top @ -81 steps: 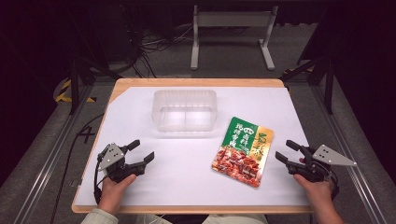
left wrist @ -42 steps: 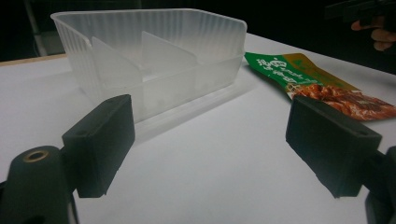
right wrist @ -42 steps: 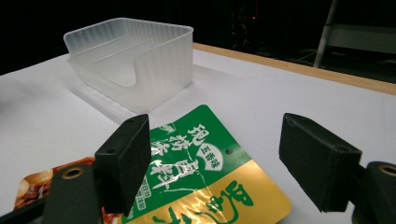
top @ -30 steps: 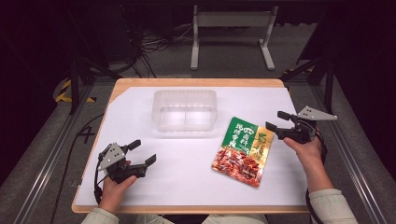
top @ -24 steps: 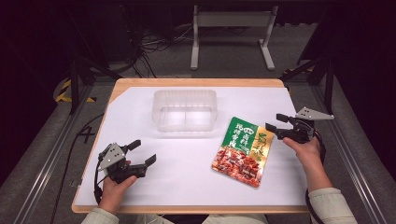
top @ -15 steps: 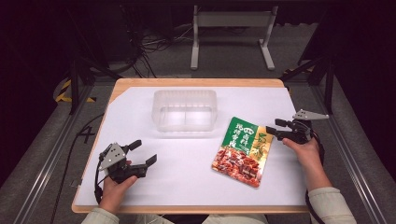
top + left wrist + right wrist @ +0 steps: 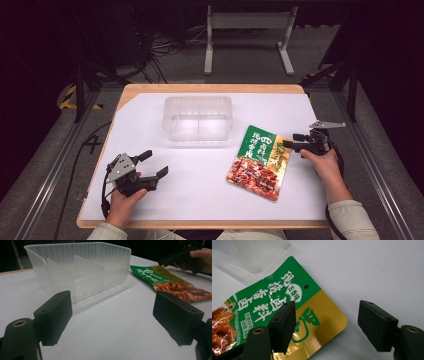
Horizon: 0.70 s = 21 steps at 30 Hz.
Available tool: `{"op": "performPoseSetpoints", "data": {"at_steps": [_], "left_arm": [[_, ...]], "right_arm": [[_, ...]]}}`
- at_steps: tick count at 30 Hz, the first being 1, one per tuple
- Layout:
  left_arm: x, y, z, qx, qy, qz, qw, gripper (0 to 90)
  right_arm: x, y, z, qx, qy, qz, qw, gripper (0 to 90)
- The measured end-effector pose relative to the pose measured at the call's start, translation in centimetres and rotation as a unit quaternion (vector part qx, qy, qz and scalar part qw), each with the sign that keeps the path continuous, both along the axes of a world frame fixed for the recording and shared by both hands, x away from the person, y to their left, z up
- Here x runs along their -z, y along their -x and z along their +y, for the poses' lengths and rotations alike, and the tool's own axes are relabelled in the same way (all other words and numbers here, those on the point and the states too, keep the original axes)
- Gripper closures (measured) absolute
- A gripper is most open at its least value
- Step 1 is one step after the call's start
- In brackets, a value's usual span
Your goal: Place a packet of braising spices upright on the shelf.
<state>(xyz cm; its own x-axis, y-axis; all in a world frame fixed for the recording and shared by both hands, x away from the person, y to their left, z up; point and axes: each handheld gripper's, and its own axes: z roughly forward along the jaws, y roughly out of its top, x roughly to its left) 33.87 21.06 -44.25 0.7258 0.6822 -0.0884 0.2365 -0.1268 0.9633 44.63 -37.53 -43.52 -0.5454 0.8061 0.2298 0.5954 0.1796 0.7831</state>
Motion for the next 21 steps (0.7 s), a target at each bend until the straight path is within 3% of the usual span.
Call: {"op": "performPoseSetpoints", "data": {"at_steps": [10, 13, 17, 21], "left_arm": [[0.0, 0.01, -0.02, 0.004, 0.002, -0.001, 1.0, 17.7], [0.03, 0.03, -0.11, 0.005, 0.004, 0.001, 1.0, 17.9], [0.03, 0.05, -0.15, 0.01, 0.006, 0.005, 0.9999, 18.2], [0.04, 0.04, -0.2, 0.011, 0.006, 0.002, 0.9999, 18.4]], "right_arm": [[0.41, -0.09, 0.21, -0.015, 0.002, 0.019, 0.9997, 33.4], [0.38, -0.07, 0.38, -0.029, 0.001, 0.029, 0.9991, 37.8], [0.31, 0.04, 0.35, -0.029, 0.004, 0.029, 0.9992, 42.3], [-0.28, 0.32, -0.19, -0.039, -0.029, 0.029, 0.9984, 52.3]]}}
